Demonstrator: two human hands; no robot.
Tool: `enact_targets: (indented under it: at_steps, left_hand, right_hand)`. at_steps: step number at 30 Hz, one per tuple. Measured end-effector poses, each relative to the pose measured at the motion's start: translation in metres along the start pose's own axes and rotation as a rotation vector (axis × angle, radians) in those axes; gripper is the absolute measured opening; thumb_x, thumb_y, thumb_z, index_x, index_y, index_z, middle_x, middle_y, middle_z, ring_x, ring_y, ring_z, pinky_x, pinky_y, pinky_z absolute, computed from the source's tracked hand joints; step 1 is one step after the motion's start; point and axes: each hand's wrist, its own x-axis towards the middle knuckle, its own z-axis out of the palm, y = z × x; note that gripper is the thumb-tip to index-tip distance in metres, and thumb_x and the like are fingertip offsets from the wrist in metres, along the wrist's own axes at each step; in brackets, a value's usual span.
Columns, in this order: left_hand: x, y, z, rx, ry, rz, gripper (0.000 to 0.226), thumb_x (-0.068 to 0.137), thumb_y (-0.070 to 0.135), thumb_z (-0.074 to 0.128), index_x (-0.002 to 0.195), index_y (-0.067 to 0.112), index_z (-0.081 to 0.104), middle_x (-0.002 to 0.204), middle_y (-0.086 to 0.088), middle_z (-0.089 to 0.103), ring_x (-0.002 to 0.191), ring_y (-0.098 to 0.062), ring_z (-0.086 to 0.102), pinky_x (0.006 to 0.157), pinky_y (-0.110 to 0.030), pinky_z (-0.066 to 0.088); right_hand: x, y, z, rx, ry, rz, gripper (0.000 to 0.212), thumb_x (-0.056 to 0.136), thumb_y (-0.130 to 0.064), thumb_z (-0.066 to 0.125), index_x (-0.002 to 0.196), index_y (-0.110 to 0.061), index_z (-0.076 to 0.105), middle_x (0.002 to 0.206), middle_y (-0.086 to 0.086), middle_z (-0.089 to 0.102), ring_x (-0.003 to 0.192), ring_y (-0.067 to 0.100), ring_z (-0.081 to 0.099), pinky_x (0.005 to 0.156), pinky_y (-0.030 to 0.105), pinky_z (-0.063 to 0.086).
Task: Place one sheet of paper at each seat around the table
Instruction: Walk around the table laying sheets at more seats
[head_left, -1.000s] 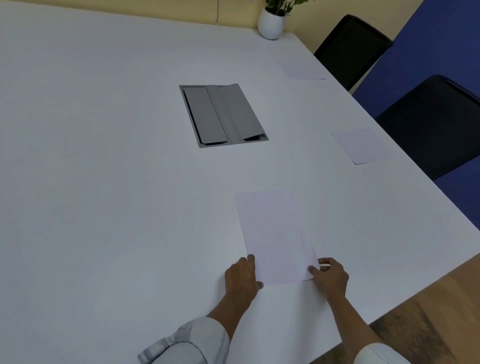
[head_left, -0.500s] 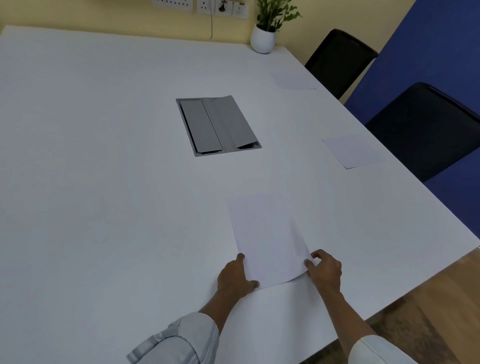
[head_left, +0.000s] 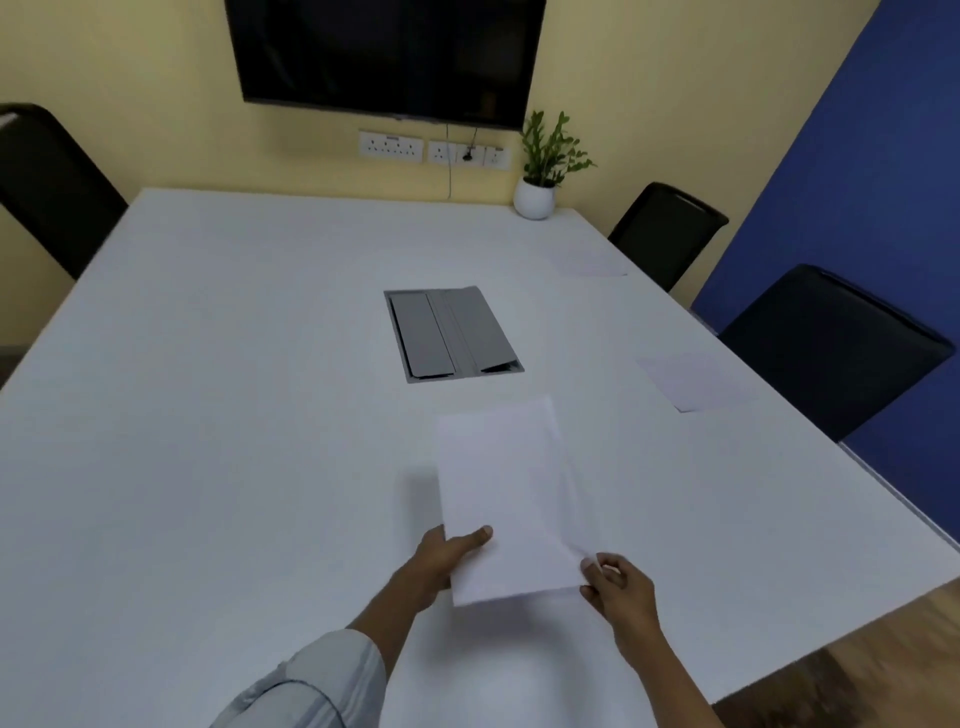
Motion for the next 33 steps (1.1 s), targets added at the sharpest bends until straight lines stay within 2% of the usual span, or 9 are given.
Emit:
enact_targets:
  at_steps: [3, 6, 11, 15, 21, 24, 26, 28, 33]
  left_hand:
    - [-0.028, 0.011, -0.014, -0.052, 0.089, 0.075, 0.045, 0.089, 0.013, 0.07, 0.13, -0.001, 0.057, 0.118, -0.017, 0.07, 0.104, -0.034, 0.069, 0.092, -0.05, 0.055]
    - [-0.06, 0.02, -0.033, -0.019, 0.214, 0.138, 0.031, 0.094, 0.007, 0.062, 0.124, 0.001, 0.061, 0.117, -0.017, 0.07, 0.099, -0.033, 0.069, 0.088, -0.046, 0.056]
    - [-0.122, 0.028, -0.085, -0.038, 0.346, 0.246, 0.025, 0.094, 0.005, 0.059, 0.119, 0.002, 0.065, 0.113, -0.014, 0.072, 0.099, -0.032, 0.07, 0.088, -0.045, 0.057]
    - [-0.177, 0.035, -0.143, -0.069, 0.458, 0.319, 0.024, 0.095, 0.004, 0.059, 0.117, 0.003, 0.066, 0.113, -0.014, 0.072, 0.101, -0.032, 0.07, 0.092, -0.047, 0.056]
    - [-0.269, 0.039, -0.246, -0.139, 0.595, 0.427, 0.021, 0.095, 0.009, 0.061, 0.115, 0.006, 0.067, 0.111, -0.01, 0.073, 0.096, -0.026, 0.072, 0.076, -0.036, 0.059]
    - [-0.317, 0.04, -0.306, -0.164, 0.661, 0.472, 0.02, 0.094, 0.01, 0.061, 0.113, 0.005, 0.068, 0.109, -0.012, 0.074, 0.097, -0.03, 0.072, 0.084, -0.045, 0.059]
    - [-0.348, 0.042, -0.351, -0.179, 0.7, 0.502, 0.017, 0.094, 0.007, 0.061, 0.11, 0.003, 0.068, 0.108, -0.013, 0.074, 0.095, -0.031, 0.072, 0.085, -0.046, 0.059]
    - [-0.38, 0.048, -0.396, -0.191, 0.73, 0.535, 0.017, 0.094, 0.006, 0.061, 0.11, 0.001, 0.067, 0.108, -0.014, 0.073, 0.097, -0.033, 0.071, 0.087, -0.049, 0.058]
    - [-0.457, 0.069, -0.495, -0.143, 0.755, 0.58, 0.015, 0.094, 0.01, 0.063, 0.107, 0.004, 0.068, 0.109, -0.012, 0.073, 0.099, -0.032, 0.071, 0.086, -0.05, 0.058]
  right_hand:
    - [-0.022, -0.002, 0.004, -0.016, -0.139, 0.014, 0.018, 0.083, -0.004, 0.078, 0.095, -0.001, 0.065, 0.078, 0.01, 0.073, 0.067, 0.017, 0.068, 0.063, 0.027, 0.061]
    - [-0.04, -0.01, 0.015, -0.107, -0.277, -0.008, 0.023, 0.081, -0.008, 0.081, 0.099, -0.005, 0.066, 0.078, 0.003, 0.077, 0.07, 0.014, 0.071, 0.067, 0.029, 0.06]
    - [-0.066, -0.031, 0.065, -0.269, -0.536, -0.053, 0.031, 0.078, -0.011, 0.083, 0.105, -0.009, 0.068, 0.093, 0.014, 0.078, 0.086, 0.02, 0.076, 0.072, 0.03, 0.06]
    - [-0.095, -0.045, 0.131, -0.321, -0.679, -0.109, 0.032, 0.082, -0.019, 0.081, 0.108, -0.006, 0.067, 0.092, 0.012, 0.076, 0.085, 0.02, 0.074, 0.071, 0.031, 0.06]
    - [-0.171, -0.054, 0.26, -0.311, -0.865, -0.155, 0.03, 0.088, -0.033, 0.074, 0.089, -0.004, 0.074, 0.084, 0.011, 0.068, 0.078, 0.022, 0.068, 0.069, 0.031, 0.056]
    - [-0.221, -0.052, 0.332, -0.315, -0.953, -0.185, 0.03, 0.086, -0.035, 0.075, 0.081, -0.007, 0.065, 0.079, 0.012, 0.051, 0.075, 0.023, 0.055, 0.067, 0.034, 0.047]
    - [-0.254, -0.052, 0.383, -0.32, -0.981, -0.224, 0.026, 0.083, -0.032, 0.078, 0.076, -0.008, 0.071, 0.078, 0.012, 0.062, 0.071, 0.022, 0.061, 0.064, 0.032, 0.049]
    - [-0.287, -0.054, 0.436, -0.322, -1.019, -0.246, 0.02, 0.086, -0.027, 0.076, 0.088, -0.007, 0.078, 0.091, 0.014, 0.075, 0.075, 0.021, 0.07, 0.063, 0.033, 0.055]
    - [-0.366, -0.065, 0.551, -0.296, -1.146, -0.297, 0.021, 0.089, -0.032, 0.073, 0.1, -0.015, 0.079, 0.107, 0.007, 0.078, 0.09, 0.019, 0.076, 0.067, 0.035, 0.061]
